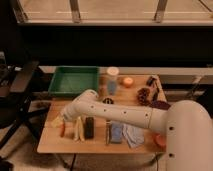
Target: Place pepper in plastic cup
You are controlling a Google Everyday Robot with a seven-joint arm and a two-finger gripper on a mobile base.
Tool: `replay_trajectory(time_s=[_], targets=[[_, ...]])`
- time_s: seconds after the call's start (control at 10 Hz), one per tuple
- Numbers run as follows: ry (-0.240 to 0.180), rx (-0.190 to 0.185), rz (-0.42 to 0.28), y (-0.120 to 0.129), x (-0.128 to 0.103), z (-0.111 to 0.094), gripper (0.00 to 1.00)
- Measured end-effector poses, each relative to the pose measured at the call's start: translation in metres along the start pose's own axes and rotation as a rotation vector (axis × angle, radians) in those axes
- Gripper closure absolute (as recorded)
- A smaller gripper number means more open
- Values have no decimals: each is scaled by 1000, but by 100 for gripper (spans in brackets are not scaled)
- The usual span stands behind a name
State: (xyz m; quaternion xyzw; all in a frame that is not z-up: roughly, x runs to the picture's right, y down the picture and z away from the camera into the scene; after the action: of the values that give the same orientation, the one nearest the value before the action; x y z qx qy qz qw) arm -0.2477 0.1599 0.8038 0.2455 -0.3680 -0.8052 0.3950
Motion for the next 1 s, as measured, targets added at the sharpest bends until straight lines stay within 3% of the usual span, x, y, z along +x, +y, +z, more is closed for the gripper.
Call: replay_trajectory(time_s=[1.0], targets=[[-43, 30, 38, 15, -13, 39, 37]])
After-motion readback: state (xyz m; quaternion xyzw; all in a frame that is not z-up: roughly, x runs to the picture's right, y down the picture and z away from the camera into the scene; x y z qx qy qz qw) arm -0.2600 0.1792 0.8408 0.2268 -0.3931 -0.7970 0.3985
